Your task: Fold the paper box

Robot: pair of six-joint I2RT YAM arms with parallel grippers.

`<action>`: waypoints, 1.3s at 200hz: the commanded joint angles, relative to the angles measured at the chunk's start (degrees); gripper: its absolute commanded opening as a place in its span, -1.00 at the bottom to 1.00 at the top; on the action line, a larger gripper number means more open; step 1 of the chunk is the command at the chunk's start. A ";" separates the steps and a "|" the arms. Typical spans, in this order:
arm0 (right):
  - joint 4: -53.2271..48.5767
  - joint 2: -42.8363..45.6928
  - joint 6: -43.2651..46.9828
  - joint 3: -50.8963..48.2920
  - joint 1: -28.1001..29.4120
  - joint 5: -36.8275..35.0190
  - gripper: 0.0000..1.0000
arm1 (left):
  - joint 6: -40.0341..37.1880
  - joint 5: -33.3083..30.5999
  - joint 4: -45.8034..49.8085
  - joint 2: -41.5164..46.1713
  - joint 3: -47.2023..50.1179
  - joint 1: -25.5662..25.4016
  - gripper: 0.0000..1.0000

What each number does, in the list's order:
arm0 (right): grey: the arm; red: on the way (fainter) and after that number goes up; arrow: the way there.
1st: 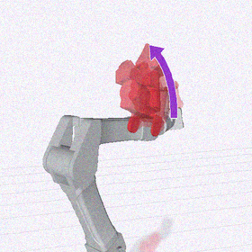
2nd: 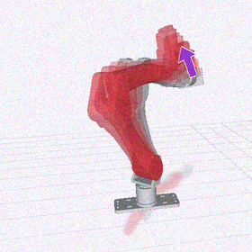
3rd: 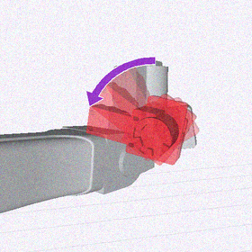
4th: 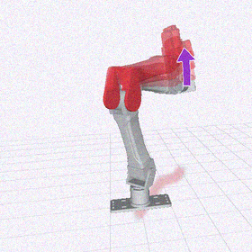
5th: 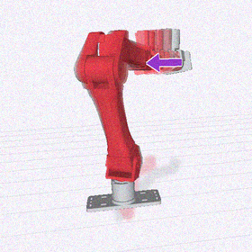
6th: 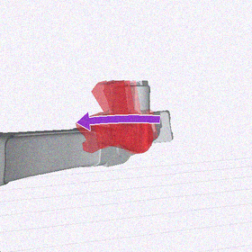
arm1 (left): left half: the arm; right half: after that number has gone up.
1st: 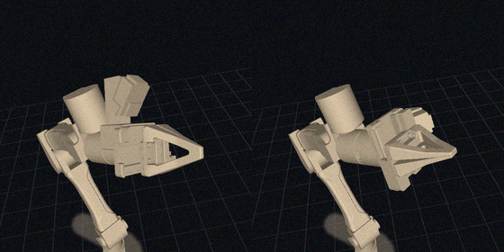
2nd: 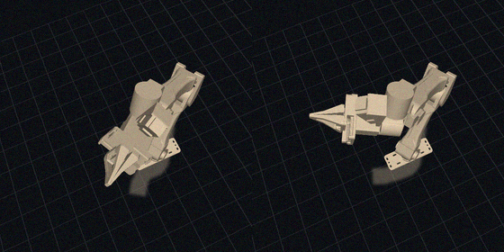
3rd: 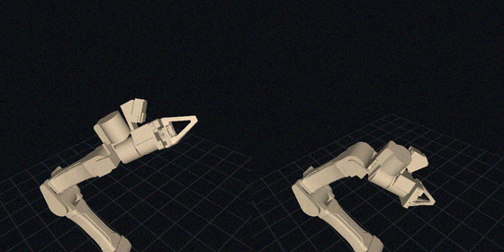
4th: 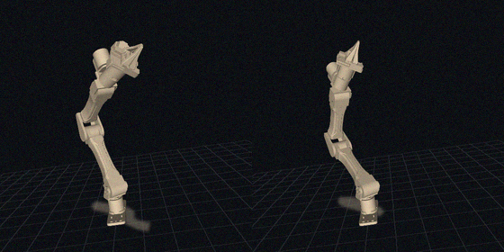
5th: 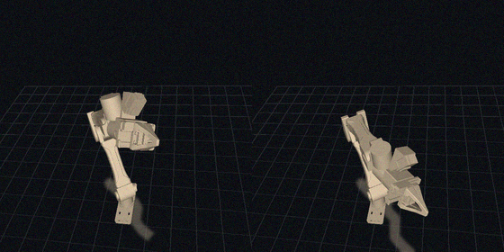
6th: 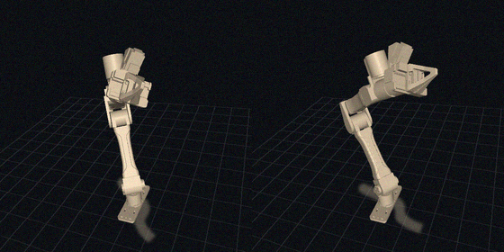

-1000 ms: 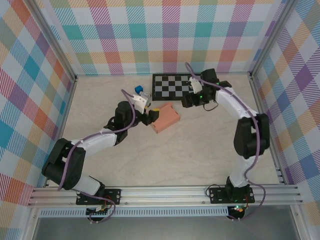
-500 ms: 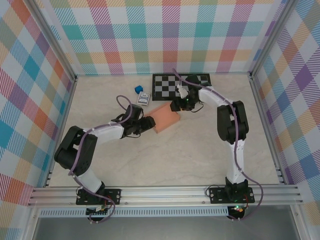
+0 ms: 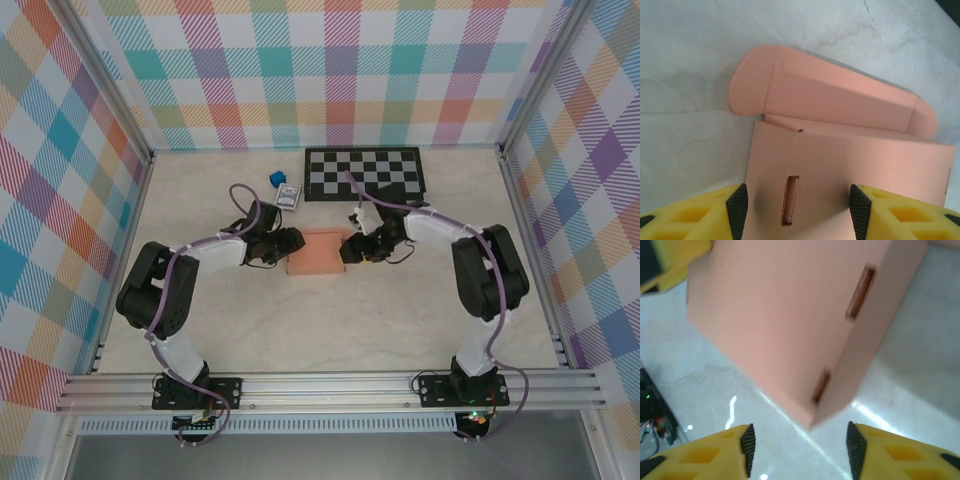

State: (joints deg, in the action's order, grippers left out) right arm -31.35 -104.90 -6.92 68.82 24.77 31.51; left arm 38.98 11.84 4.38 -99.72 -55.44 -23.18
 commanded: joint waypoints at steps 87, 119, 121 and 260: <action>11.80 -2.03 -22.03 4.55 -1.38 -5.53 0.17 | -4.54 7.80 3.81 0.10 -5.08 5.04 0.19; 10.15 -5.54 -21.30 7.81 0.96 -4.66 0.06 | -5.08 5.98 3.26 -0.46 -4.06 4.20 0.08; 10.04 -5.68 -21.21 7.91 0.97 -4.74 0.06 | -5.19 5.91 3.40 -0.51 -4.06 4.20 0.08; 13.05 -4.35 -12.71 6.73 2.84 -2.82 -0.19 | -7.26 14.91 -13.51 2.93 1.44 2.73 -0.09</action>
State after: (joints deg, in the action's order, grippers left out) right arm -21.15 -111.81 -24.05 75.05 26.46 26.79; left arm 34.13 21.41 -1.54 -100.64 -56.34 -19.07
